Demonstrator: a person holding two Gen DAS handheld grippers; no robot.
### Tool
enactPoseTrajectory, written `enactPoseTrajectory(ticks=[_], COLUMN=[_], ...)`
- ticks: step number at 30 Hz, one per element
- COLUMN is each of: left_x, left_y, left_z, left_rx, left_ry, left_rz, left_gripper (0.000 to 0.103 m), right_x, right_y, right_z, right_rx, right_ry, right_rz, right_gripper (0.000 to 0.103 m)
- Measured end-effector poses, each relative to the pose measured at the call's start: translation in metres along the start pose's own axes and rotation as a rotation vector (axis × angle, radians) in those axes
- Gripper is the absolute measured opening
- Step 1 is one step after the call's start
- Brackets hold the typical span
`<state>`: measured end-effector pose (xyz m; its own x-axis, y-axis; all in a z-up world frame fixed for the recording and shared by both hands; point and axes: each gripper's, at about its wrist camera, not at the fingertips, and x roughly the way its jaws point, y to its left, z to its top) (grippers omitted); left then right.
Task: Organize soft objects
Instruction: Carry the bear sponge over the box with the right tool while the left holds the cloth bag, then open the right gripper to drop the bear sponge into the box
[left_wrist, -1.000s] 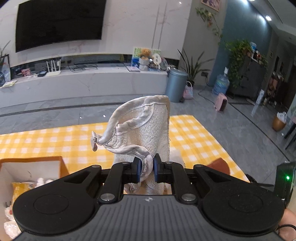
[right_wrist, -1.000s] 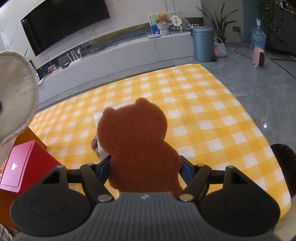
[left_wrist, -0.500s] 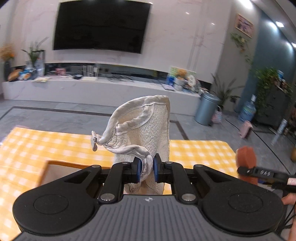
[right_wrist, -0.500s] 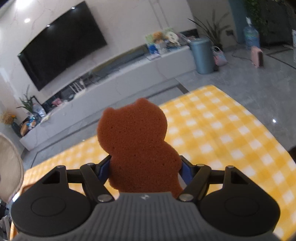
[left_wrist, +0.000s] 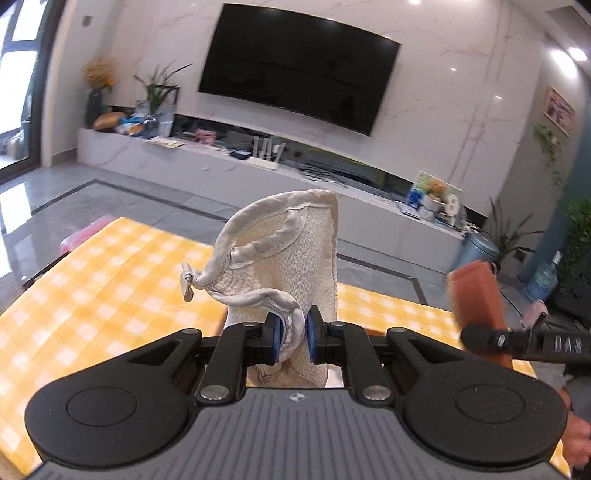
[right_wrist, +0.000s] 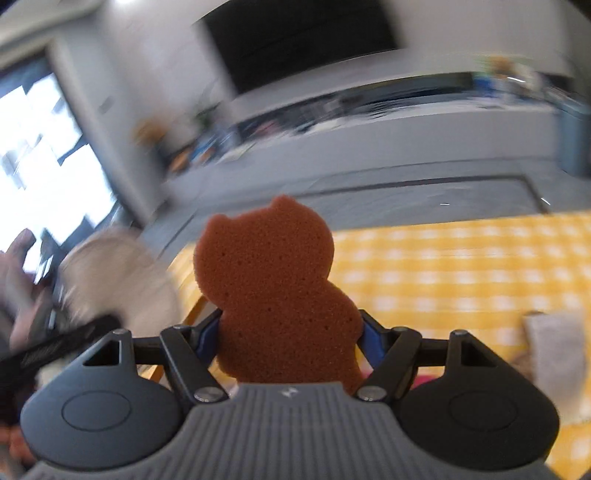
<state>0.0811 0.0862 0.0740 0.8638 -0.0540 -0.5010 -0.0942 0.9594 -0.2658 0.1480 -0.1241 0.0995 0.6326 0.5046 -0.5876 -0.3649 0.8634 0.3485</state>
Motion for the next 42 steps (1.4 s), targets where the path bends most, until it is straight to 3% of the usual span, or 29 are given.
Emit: enactPoseTrajectory(ticks=[4, 10, 21, 27, 32, 42], left_x=[0.000, -0.007, 0.003, 0.006, 0.007, 0.007], left_y=[0.026, 0.054, 0.065, 0.053, 0.050, 0.050], left_z=[-0.002, -0.007, -0.014, -0.018, -0.019, -0.020], left_rx=[-0.058, -0.127, -0.135, -0.093, -0.076, -0.069], left_ry=[-0.012, -0.010, 0.031, 0.044, 0.053, 0.057], left_rz=[0.029, 0.018, -0.037, -0.061, -0.071, -0.066], left_gripper=[0.015, 0.015, 0.015, 0.015, 0.016, 0.016], right_x=[0.025, 0.063, 0.117, 0.137, 0.157, 0.178], right_y=[0.051, 0.097, 0.120, 0.129, 0.129, 0.113], right_z=[-0.013, -0.044, -0.088, -0.103, -0.116, -0.106], right_rx=[-0.170, -0.427, -0.749, -0.874, -0.921, -0.843], right_ry=[0.098, 0.254, 0.451, 0.584, 0.674, 0.757], right_rz=[0.013, 0.018, -0.077, -0.074, -0.079, -0.053], right_gripper=[0.072, 0.072, 0.072, 0.072, 0.073, 0.073])
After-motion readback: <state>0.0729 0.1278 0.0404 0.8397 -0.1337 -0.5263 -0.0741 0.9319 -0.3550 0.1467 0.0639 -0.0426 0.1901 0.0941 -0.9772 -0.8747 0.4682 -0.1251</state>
